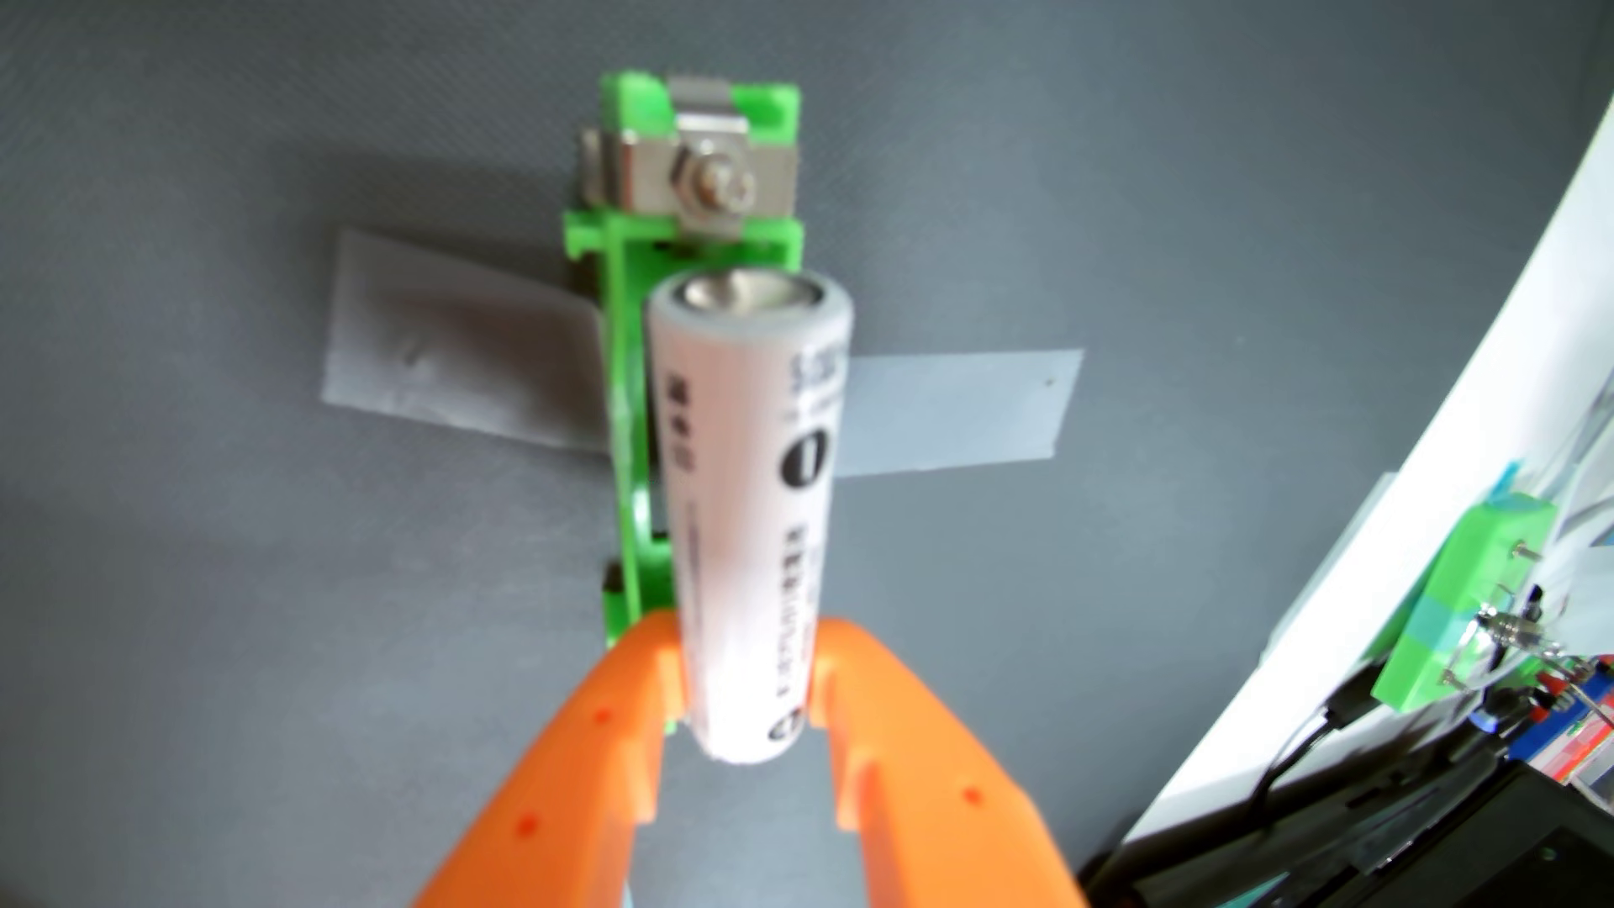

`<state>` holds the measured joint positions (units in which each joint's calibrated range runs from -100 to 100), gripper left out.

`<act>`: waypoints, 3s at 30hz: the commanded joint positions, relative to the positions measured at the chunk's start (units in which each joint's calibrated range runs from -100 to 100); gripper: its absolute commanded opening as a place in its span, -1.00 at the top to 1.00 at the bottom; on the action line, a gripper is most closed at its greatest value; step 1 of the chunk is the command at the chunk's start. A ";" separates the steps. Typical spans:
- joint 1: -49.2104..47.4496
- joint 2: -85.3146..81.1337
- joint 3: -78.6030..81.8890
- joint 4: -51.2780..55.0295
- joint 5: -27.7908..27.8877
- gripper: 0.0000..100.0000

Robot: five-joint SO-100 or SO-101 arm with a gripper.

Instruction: Insert Battery

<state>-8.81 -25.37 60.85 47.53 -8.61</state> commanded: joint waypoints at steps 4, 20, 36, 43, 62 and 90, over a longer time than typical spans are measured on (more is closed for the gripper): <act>0.43 -1.51 -0.29 0.31 0.06 0.97; 0.43 -1.51 0.70 0.31 0.06 0.97; 0.54 -1.51 0.79 -0.03 0.01 0.97; 0.54 -1.51 0.79 0.06 0.01 0.97; 0.54 -1.51 2.32 -0.62 0.01 0.97; 0.54 -1.51 2.50 -3.92 0.01 0.97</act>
<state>-8.81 -25.71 63.56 44.02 -8.61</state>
